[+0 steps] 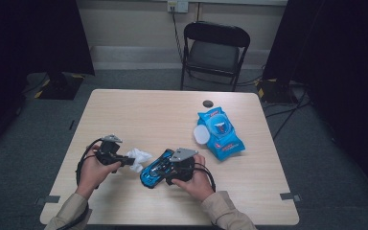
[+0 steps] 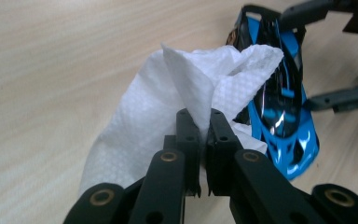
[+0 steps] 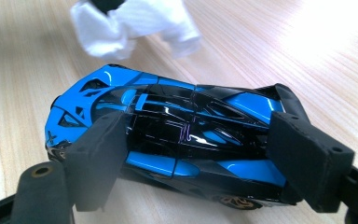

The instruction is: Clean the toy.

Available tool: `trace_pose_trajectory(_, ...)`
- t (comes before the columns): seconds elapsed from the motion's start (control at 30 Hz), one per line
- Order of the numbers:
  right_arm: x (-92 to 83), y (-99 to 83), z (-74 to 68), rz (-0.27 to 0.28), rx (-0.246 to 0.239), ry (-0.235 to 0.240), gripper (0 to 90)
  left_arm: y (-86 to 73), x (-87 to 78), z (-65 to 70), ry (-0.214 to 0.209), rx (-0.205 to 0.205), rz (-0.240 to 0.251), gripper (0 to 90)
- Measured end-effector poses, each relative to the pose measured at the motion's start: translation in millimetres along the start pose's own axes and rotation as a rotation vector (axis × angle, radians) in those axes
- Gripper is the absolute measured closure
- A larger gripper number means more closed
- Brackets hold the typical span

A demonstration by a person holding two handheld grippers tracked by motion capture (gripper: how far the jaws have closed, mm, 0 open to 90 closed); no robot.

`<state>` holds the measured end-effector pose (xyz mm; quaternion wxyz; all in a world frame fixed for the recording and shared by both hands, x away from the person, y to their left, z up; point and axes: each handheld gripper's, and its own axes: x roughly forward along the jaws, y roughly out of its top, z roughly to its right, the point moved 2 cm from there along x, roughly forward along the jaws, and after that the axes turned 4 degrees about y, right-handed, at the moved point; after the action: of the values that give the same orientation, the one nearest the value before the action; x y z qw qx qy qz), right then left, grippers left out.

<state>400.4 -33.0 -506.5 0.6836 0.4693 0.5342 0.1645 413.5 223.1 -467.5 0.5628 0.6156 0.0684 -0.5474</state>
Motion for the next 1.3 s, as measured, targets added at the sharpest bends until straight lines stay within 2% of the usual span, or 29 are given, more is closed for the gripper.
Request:
trace_pose_trajectory(0.17,-0.1,-0.1,0.0,0.000,0.001,-0.001,19.9,16.0,6.6,-0.5,0.004,-0.010,0.026,85.7)
trace_pose_trajectory(0.4,0.0,-0.4,0.1,0.004,0.000,0.000,19.9,34.8,20.3,1.2,-0.004,-0.011,0.027,85.7)
trace_pose_trajectory(0.63,0.0,-0.2,0.4,0.003,0.001,0.002,19.9,50.5,37.1,-3.1,0.018,-0.050,0.063,85.8)
trace_pose_trajectory(0.73,0.0,-0.2,0.3,0.003,0.002,0.002,19.9,55.2,46.0,-3.0,0.026,-0.056,0.061,85.8)
trace_pose_trajectory(0.93,-0.1,0.0,0.7,0.000,0.001,0.003,19.9,57.6,73.0,2.3,0.031,-0.064,0.041,85.7)
trace_pose_trajectory(1.03,-0.1,0.0,1.1,0.000,0.001,0.003,19.9,57.4,84.0,6.3,0.022,-0.074,0.040,85.7)
trace_pose_trajectory(1.1,-0.1,0.0,1.1,0.001,0.000,0.004,19.9,56.6,90.3,10.2,0.004,-0.065,0.021,85.8)
trace_pose_trajectory(1.17,-0.1,-0.1,1.0,0.001,0.000,0.004,19.9,55.3,95.2,14.4,-0.012,-0.049,0.001,85.8)
trace_pose_trajectory(1.3,-0.1,-0.1,1.0,0.001,0.001,0.003,19.9,52.8,96.9,18.8,-0.031,-0.038,-0.003,85.8)
